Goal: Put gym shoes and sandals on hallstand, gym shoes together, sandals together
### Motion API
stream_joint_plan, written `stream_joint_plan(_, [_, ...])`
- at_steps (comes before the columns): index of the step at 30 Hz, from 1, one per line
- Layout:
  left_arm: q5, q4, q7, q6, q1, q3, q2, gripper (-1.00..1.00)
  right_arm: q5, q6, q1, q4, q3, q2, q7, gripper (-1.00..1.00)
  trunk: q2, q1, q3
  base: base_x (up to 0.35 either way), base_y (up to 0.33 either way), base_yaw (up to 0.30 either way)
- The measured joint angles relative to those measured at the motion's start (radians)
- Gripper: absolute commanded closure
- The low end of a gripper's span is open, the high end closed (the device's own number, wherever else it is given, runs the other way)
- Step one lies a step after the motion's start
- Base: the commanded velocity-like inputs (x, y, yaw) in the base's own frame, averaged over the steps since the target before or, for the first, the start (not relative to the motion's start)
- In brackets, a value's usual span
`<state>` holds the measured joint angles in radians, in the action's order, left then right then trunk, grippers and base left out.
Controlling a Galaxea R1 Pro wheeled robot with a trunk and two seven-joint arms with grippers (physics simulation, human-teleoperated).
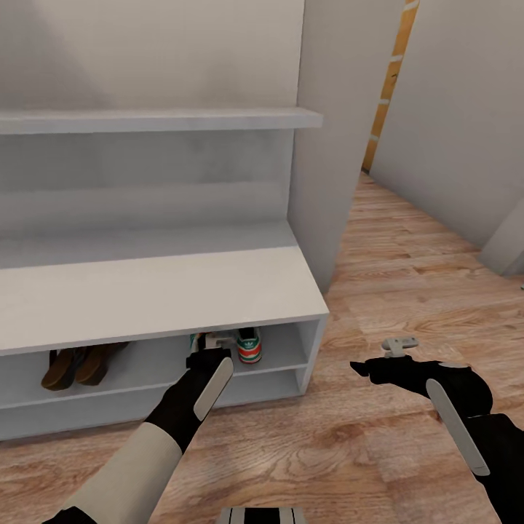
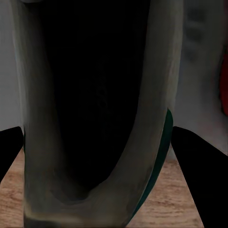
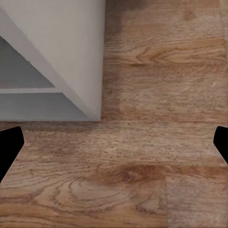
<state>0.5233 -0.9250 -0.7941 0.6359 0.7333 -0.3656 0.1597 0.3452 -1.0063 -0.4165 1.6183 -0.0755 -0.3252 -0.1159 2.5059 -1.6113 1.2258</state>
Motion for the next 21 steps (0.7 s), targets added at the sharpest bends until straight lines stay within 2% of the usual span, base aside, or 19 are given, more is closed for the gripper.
stream_joint_plan(13, [-0.001, 0.001, 0.001, -0.001, 0.000, -0.001, 0.000, 1.00, 0.000, 0.000, 0.001, 0.000, -0.001, 0.000, 0.000, -1.00, 0.000, 0.000, 0.000, 0.037, 0.000, 0.000])
stream_joint_plan(21, [-0.001, 0.002, 0.002, -0.001, -0.002, -0.001, -0.001, 1.00, 0.000, 0.000, 0.001, 0.000, -0.001, 0.000, 0.000, -1.00, 0.000, 0.000, 0.000, 0.111, 0.000, 0.000])
